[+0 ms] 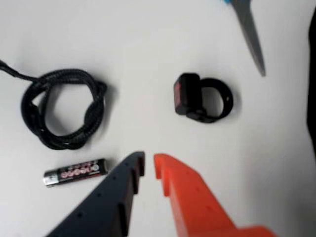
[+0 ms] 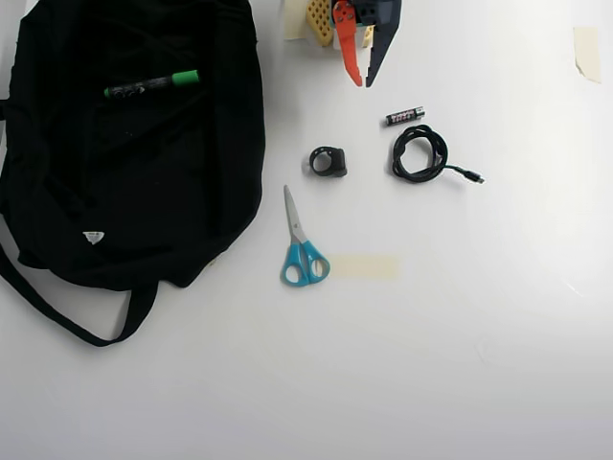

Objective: Put the green marker into the black bag

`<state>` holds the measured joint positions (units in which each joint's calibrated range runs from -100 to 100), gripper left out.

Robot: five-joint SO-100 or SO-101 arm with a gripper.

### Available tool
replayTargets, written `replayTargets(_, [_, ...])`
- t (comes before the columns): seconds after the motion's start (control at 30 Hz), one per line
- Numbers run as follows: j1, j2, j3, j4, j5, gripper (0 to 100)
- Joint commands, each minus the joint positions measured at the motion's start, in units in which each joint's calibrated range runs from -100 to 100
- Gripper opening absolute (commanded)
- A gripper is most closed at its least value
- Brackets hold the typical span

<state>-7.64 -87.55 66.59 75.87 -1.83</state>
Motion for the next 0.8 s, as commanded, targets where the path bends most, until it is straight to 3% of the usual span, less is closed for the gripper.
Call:
replayTargets(0.0, [-0.3,-3.3,2.2,-0.7,0.4,2])
replayTargets(0.13, [-0.4,-7.2,5.6,1.3,0.8,2])
replayTargets(0.27, [-0.2,-10.3,7.7,4.8,4.6,2])
replayTargets(0.77, [-0.3,-11.6,16.2,3.4,4.4,2])
